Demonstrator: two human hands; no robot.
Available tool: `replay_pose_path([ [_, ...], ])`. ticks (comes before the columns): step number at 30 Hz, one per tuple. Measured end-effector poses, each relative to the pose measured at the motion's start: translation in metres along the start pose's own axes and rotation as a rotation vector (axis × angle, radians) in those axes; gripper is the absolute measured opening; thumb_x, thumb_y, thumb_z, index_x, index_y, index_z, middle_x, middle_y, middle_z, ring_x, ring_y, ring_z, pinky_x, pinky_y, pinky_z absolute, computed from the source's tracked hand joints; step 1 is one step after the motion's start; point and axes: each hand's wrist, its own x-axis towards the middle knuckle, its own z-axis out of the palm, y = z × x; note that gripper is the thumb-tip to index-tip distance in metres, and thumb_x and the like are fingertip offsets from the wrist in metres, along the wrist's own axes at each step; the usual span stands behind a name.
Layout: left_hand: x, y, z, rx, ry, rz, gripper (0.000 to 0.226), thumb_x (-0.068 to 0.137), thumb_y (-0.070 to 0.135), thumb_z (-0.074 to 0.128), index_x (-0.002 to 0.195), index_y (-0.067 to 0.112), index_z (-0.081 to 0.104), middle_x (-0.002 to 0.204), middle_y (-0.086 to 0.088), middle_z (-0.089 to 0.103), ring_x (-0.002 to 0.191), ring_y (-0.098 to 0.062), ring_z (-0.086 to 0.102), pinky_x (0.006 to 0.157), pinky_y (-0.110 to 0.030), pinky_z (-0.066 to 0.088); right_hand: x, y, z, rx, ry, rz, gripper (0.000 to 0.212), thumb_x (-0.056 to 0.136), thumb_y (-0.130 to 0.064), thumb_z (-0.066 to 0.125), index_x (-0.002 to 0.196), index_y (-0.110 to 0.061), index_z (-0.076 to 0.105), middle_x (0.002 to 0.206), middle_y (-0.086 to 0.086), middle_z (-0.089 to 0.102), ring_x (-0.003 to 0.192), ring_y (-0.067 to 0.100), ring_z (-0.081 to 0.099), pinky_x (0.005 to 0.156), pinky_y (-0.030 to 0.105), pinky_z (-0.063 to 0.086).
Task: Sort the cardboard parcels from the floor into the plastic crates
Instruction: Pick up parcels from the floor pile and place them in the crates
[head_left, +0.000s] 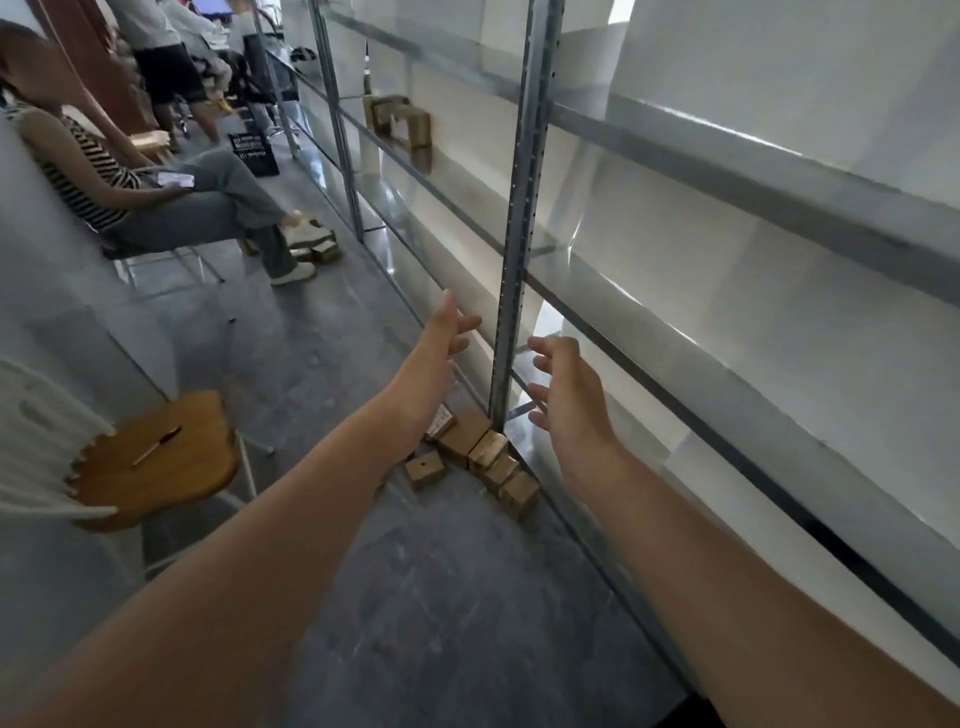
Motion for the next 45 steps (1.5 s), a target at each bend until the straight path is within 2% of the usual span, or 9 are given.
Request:
replay_pose_path([
  [6, 0.119, -0.023, 0.011, 0.024, -0.074, -0.118, 0.07, 0.099, 0.071, 0.014, 0.138, 0.032, 0.057, 0.149, -0.003, 0.047, 0.145, -0.026, 0.033, 0.123, -0.05, 0.021, 0.112, 0.02, -0.009, 0.025, 0.067, 0.097, 0.026, 0.104, -0.052, 0.04, 0.101, -0.041, 0.064, 0.108, -0.019, 0.059, 0.124, 0.024, 0.06, 0.115, 0.052, 0.049],
  [11, 0.234, -0.053, 0.017, 0.025, -0.184, -0.21, 0.068, 0.102, 0.067, 0.015, 0.134, 0.027, 0.061, 0.139, -0.002, 0.053, 0.127, -0.02, 0.041, 0.105, -0.04, 0.031, 0.202, 0.037, 0.004, 0.005, 0.163, 0.191, 0.037, 0.088, -0.058, 0.038, 0.102, -0.039, 0.066, 0.116, -0.011, 0.062, 0.125, 0.024, 0.061, 0.114, 0.052, 0.05],
  [14, 0.298, -0.075, 0.018, 0.044, -0.29, -0.238, 0.068, 0.104, 0.065, 0.014, 0.135, 0.025, 0.059, 0.144, -0.005, 0.051, 0.126, -0.019, 0.042, 0.11, -0.04, 0.029, 0.255, 0.05, 0.014, -0.012, 0.248, 0.258, 0.047, 0.082, -0.058, 0.035, 0.109, -0.034, 0.066, 0.13, -0.003, 0.062, 0.129, 0.025, 0.059, 0.116, 0.054, 0.048],
  [22, 0.427, -0.132, 0.03, 0.135, -0.355, -0.37, 0.064, 0.084, 0.078, 0.032, 0.11, 0.033, 0.071, 0.131, -0.003, 0.063, 0.133, -0.027, 0.051, 0.12, -0.049, 0.029, 0.379, 0.118, 0.023, -0.04, 0.303, 0.418, 0.039, 0.111, -0.044, 0.035, 0.114, -0.022, 0.067, 0.126, 0.008, 0.064, 0.125, 0.029, 0.06, 0.109, 0.049, 0.05],
  [26, 0.477, -0.192, 0.044, 0.153, -0.343, -0.439, 0.061, 0.082, 0.075, 0.034, 0.111, 0.033, 0.067, 0.12, -0.002, 0.069, 0.125, -0.026, 0.058, 0.118, -0.05, 0.033, 0.434, 0.181, 0.031, 0.003, 0.275, 0.479, 0.046, 0.114, -0.031, 0.039, 0.124, 0.005, 0.066, 0.119, 0.022, 0.066, 0.121, 0.039, 0.06, 0.106, 0.054, 0.048],
  [29, 0.515, -0.255, 0.057, 0.175, -0.285, -0.513, 0.061, 0.098, 0.069, 0.03, 0.115, 0.025, 0.068, 0.113, -0.004, 0.07, 0.117, -0.027, 0.061, 0.113, -0.048, 0.037, 0.47, 0.233, 0.034, 0.044, 0.282, 0.554, 0.042, 0.114, -0.035, 0.039, 0.106, -0.005, 0.067, 0.099, 0.002, 0.066, 0.112, 0.034, 0.065, 0.106, 0.052, 0.05],
  [35, 0.571, -0.386, 0.067, 0.236, -0.376, -0.629, 0.064, 0.105, 0.06, 0.023, 0.13, 0.017, 0.062, 0.119, -0.004, 0.066, 0.099, -0.013, 0.06, 0.075, -0.029, 0.039, 0.524, 0.361, 0.04, 0.052, 0.305, 0.722, 0.052, 0.092, -0.056, 0.044, 0.1, -0.01, 0.067, 0.094, -0.002, 0.061, 0.103, 0.032, 0.065, 0.097, 0.051, 0.054],
  [39, 0.614, -0.489, 0.069, 0.291, -0.457, -0.682, 0.069, 0.1, 0.07, 0.021, 0.129, 0.022, 0.062, 0.12, -0.003, 0.066, 0.105, -0.019, 0.063, 0.082, -0.035, 0.046, 0.553, 0.465, 0.049, 0.064, 0.342, 0.776, 0.03, 0.104, -0.052, 0.048, 0.094, -0.03, 0.064, 0.099, -0.006, 0.064, 0.102, 0.018, 0.06, 0.092, 0.04, 0.047],
  [45, 0.64, -0.618, 0.076, 0.357, -0.503, -0.76, 0.071, 0.1, 0.069, 0.023, 0.132, 0.019, 0.063, 0.121, -0.004, 0.066, 0.102, -0.017, 0.06, 0.09, -0.041, 0.043, 0.576, 0.607, 0.067, 0.114, 0.467, 0.91, 0.032, 0.109, -0.048, 0.048, 0.109, -0.024, 0.069, 0.111, -0.001, 0.065, 0.101, 0.018, 0.058, 0.091, 0.037, 0.045],
])
